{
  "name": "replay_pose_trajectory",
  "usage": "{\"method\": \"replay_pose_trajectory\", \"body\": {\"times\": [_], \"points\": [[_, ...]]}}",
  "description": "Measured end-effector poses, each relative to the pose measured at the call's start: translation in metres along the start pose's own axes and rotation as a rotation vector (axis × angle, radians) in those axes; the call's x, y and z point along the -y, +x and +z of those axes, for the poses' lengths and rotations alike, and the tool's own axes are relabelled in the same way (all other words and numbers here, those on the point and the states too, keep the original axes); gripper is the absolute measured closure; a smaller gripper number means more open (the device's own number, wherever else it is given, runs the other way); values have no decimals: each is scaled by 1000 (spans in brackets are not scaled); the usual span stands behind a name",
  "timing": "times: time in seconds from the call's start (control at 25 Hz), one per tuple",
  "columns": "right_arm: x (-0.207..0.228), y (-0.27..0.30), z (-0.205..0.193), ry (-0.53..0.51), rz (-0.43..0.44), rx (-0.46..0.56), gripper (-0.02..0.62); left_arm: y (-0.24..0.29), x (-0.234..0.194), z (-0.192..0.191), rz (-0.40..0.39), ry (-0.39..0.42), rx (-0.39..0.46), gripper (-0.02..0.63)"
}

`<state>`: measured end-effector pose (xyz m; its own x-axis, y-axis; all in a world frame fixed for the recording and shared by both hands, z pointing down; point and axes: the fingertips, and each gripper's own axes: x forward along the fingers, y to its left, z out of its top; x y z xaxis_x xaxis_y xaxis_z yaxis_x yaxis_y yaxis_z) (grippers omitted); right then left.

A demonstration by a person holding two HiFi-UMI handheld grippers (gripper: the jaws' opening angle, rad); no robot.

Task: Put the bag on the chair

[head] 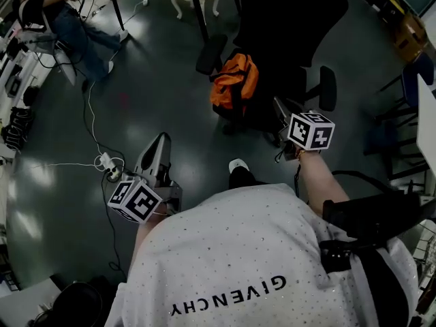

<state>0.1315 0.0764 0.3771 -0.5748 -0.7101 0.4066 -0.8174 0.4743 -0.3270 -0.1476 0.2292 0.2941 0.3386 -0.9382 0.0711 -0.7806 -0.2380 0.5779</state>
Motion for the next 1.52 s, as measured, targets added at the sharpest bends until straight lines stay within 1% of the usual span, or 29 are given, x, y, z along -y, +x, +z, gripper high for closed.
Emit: {"method": "replay_pose_trajectory", "body": {"times": [0.2, 0.4, 0.52, 0.64, 0.76, 0.92, 1.04, 1.16, 1.28, 1.4, 1.52], "points": [[-11, -48, -34, -1, -15, 1, 592, -27, 9, -23, -20, -11, -35, 604], [-10, -88, -55, 0, -39, 6, 592, -35, 22, -41, -70, -15, -47, 604], [-7, -108, -62, 32, -67, 22, 592, -42, 34, -48, -89, -20, -61, 604], [-4, -126, -66, 66, -87, 30, 592, -47, 41, -54, -90, -34, -71, 604], [-1, -142, -67, 52, -96, 32, 592, -46, 45, -59, -96, -39, -76, 604], [12, -155, -66, 36, -107, 36, 592, -38, 56, -59, -113, -20, -69, 604], [15, -164, -63, 45, -101, 37, 592, -40, 68, -54, -113, -13, -59, 604], [15, -169, -60, 31, -82, 24, 592, -41, 81, -51, -102, -5, -58, 604], [26, -175, -62, 20, -70, 1, 592, -37, 95, -60, -94, -7, -54, 604], [37, -180, -64, -1, -64, -19, 592, -36, 97, -67, -71, -11, -44, 604], [40, -188, -65, -8, -64, -31, 592, -43, 94, -65, -45, -28, -22, 604]]}}
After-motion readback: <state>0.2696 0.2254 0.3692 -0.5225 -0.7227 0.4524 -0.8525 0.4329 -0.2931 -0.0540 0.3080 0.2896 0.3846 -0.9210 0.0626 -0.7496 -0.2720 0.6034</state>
